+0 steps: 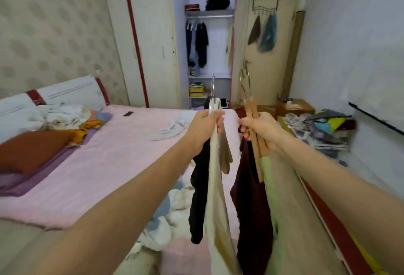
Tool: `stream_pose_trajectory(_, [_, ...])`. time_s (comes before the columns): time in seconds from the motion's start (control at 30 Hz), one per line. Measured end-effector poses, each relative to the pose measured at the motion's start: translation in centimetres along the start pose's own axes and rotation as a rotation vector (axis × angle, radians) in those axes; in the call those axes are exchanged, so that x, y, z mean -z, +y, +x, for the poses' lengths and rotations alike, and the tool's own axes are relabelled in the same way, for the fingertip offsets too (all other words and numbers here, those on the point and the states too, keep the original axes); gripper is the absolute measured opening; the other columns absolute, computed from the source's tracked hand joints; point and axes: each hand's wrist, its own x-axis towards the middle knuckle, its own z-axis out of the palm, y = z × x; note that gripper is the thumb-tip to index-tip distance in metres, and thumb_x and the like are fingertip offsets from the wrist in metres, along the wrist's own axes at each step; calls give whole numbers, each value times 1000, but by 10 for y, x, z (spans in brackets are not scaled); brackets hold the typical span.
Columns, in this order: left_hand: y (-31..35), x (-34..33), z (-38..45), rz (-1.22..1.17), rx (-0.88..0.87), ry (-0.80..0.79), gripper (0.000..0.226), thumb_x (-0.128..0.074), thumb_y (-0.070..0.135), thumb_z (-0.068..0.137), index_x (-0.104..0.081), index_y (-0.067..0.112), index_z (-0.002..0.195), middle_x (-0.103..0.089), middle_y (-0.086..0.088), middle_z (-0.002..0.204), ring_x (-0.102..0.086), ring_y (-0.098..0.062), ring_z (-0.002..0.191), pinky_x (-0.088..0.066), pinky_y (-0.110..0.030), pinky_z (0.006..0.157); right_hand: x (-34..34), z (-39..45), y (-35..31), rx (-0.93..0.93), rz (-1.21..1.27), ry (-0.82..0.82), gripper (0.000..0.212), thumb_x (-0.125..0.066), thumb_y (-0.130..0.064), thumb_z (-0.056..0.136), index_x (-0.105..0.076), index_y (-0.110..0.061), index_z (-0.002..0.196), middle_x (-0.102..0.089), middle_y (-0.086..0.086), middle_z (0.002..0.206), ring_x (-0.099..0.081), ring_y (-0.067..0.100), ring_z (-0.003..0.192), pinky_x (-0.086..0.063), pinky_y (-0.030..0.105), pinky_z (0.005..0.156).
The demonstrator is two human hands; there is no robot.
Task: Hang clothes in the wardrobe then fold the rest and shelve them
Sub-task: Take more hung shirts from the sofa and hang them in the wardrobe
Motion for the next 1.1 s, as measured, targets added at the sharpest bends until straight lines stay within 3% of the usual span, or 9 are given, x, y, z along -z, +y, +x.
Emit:
stream_pose_trajectory(0.17, [-5, -83, 31, 0, -29, -178, 28, -52, 12, 96, -55, 10, 69, -46, 2, 53, -40, -7, 39, -41, -16, 49, 86, -4, 5, 17, -100, 190, 6, -63, -4, 87, -58, -3, 83, -57, 12, 63, -52, 13, 41, -43, 21, 39])
stream_pose_trajectory(0.33, [-25, -167, 68, 42, -20, -249, 43, -52, 15, 95, -48, 12, 52, -47, -2, 52, -43, -9, 42, -41, -23, 60, 166, 6, 28, -60, -67, 242, 7, -65, -5, 85, -61, -4, 80, -61, 10, 64, -55, 12, 45, -46, 19, 43])
stream_pose_trajectory(0.43, [-40, -213, 99, 63, -4, -272, 30, -46, 10, 96, -57, 5, 69, -48, -3, 55, -42, -5, 41, -42, -19, 56, 213, 27, 52, -82, -29, 258, 5, -67, -3, 83, -63, -3, 80, -63, 10, 65, -58, 13, 48, -47, 19, 45])
stream_pose_trajectory(0.53, [-59, -272, 141, 113, 24, -272, 26, -43, 10, 94, -61, 3, 77, -49, -6, 58, -45, -12, 49, -43, -27, 67, 264, 61, 75, -111, -72, 268, 5, -67, -6, 83, -65, -3, 79, -66, 11, 69, -61, 14, 51, -49, 22, 48])
stream_pose_trajectory(0.67, [-86, -351, 207, 147, 95, -279, 26, -48, 15, 96, -61, 4, 76, -50, -5, 59, -45, -14, 52, -43, -29, 66, 333, 122, 98, -137, -72, 277, 10, -68, -10, 84, -64, -1, 85, -66, 12, 67, -63, 19, 53, -53, 27, 50])
stream_pose_trajectory(0.83, [-101, -401, 302, 122, 152, -240, 27, -48, 15, 97, -64, 4, 78, -51, 1, 54, -45, -1, 37, -42, -18, 51, 396, 225, 106, -208, -77, 219, 33, -71, -28, 85, -58, 0, 98, -66, 19, 78, -69, 28, 63, -60, 41, 65])
stream_pose_trajectory(1.0, [-130, -427, 399, 86, 186, -224, 29, -53, 15, 94, -61, 11, 66, -52, 4, 49, -46, -7, 41, -43, -23, 56, 425, 333, 129, -224, -98, 183, 35, -71, -30, 86, -58, 1, 97, -66, 17, 77, -68, 24, 61, -59, 36, 61])
stream_pose_trajectory(1.1, [-155, -437, 466, 48, 228, -231, 25, -55, 13, 93, -61, 9, 70, -55, 0, 54, -48, -11, 45, -45, -26, 56, 435, 407, 144, -228, -121, 201, 39, -72, -31, 85, -60, 4, 97, -66, 14, 76, -67, 18, 56, -55, 28, 54])
